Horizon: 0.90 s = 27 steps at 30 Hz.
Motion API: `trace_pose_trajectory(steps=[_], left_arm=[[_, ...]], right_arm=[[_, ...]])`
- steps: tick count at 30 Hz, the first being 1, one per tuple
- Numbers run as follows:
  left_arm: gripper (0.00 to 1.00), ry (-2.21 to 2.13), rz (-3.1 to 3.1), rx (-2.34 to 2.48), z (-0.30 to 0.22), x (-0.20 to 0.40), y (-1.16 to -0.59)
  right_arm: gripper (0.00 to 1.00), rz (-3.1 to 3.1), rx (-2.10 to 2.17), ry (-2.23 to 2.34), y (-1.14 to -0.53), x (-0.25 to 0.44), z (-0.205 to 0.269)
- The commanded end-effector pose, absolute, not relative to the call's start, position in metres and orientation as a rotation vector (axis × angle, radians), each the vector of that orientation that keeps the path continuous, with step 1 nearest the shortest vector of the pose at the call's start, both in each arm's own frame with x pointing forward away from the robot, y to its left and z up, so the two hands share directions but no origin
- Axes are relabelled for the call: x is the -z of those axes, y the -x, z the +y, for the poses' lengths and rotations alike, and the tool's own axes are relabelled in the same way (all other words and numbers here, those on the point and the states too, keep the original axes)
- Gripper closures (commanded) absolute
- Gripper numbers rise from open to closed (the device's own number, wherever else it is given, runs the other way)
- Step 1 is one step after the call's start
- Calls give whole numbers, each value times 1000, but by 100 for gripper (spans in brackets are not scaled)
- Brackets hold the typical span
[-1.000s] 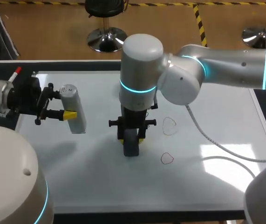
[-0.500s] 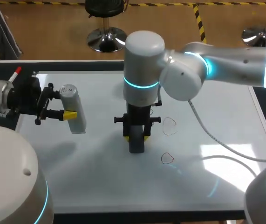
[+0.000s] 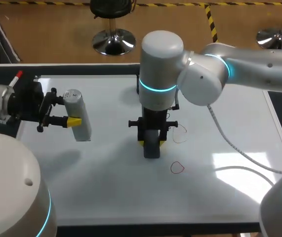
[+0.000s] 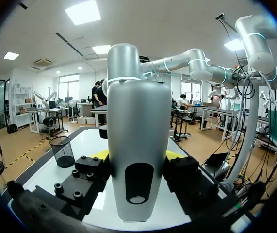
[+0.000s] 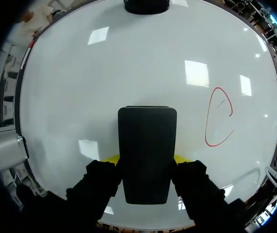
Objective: Pick up the inspection probe, press it on each red-marked spot on the whiteboard one by one, put down the probe, pick up the eraser, and wipe off all the red marks.
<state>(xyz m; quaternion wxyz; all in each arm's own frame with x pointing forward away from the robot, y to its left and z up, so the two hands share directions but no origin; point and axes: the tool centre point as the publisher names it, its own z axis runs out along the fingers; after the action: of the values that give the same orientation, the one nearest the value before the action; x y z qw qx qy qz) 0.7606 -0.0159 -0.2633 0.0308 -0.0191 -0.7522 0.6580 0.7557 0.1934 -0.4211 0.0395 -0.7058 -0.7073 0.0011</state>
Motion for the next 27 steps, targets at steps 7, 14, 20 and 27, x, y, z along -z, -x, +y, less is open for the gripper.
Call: trace_pose_trajectory(steps=[7, 14, 20, 27], left_arm=[[100, 61, -2316, -2031, -15, 263, -760], [100, 61, -2316, -2031, -15, 263, -760], [100, 61, -2316, -2031, -15, 263, -760], [100, 61, -2316, -2031, -15, 263, -760]], right_arm=[[100, -2209, 56, 2141, -746, 397, 204], [100, -2232, 40, 2097, -742, 406, 221], [100, -2242, 34, 2067, -738, 410, 234], [100, -2252, 25, 2051, -737, 418, 239]])
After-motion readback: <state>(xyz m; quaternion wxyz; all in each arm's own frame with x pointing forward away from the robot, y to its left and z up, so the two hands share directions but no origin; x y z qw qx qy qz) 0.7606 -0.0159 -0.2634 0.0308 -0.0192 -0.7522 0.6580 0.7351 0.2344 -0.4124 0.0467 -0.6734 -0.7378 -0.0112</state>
